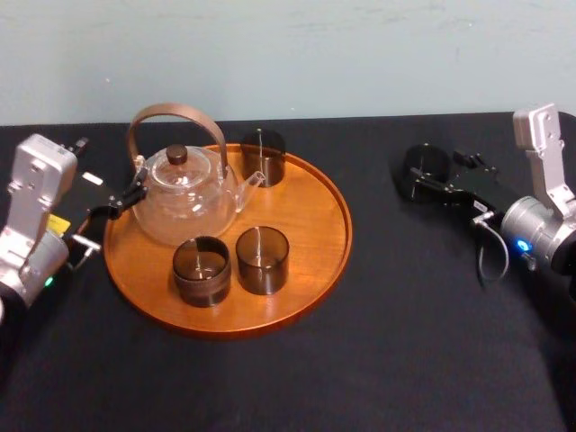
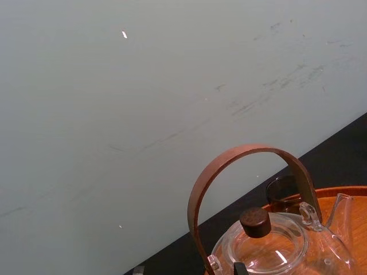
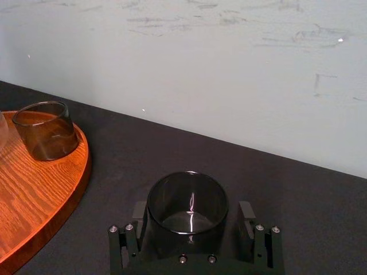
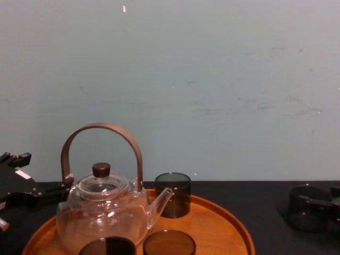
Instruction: Pick up the glass from the table and place it on the tray.
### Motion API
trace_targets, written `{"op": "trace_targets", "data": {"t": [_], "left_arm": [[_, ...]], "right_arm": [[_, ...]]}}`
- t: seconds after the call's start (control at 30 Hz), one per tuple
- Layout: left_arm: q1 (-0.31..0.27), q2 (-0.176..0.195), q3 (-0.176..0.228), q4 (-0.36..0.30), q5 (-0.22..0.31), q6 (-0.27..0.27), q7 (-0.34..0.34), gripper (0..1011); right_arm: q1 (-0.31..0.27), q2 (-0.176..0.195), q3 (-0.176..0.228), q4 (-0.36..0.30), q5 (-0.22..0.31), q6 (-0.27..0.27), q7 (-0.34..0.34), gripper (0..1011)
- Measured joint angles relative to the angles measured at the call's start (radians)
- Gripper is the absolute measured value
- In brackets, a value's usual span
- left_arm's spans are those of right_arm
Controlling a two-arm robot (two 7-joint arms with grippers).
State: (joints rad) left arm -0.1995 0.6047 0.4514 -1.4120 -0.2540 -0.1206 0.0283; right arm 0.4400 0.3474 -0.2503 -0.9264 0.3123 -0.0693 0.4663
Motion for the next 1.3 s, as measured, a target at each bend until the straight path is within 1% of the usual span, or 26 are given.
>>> {"op": "trace_targets", "data": {"t": [0.3,0.67,1.13,1.2,1.23,1.3], "left_arm": [[0.000,0.000,0.000,0.000,0.000,0.000,0.000,1010],[0.000,0.000,0.000,0.000,0.000,0.000,0.000,1009],[0.000,0.000,0.000,0.000,0.000,0.000,0.000,1010],[0.000,0.000,0.000,0.000,0.000,0.000,0.000,1009],[0.000,0.000,0.000,0.000,0.000,0.000,0.000,1010],[0.000,0.000,0.000,0.000,0.000,0.000,0.000,1010]], "right_arm": [[0.047,-0.021,-0.010,0.067,-0.016,-0.011,0.009,1002],[0.080,-0.039,-0.018,0.113,-0.031,-0.014,0.018,1002],[0.081,-0.039,-0.018,0.115,-0.032,-0.014,0.018,997],[0.081,-0.039,-0.018,0.115,-0.032,-0.014,0.018,964],[0.081,-0.039,-0.017,0.114,-0.032,-0.014,0.018,927],[0.081,-0.039,-0.017,0.114,-0.032,-0.014,0.018,904]]}}
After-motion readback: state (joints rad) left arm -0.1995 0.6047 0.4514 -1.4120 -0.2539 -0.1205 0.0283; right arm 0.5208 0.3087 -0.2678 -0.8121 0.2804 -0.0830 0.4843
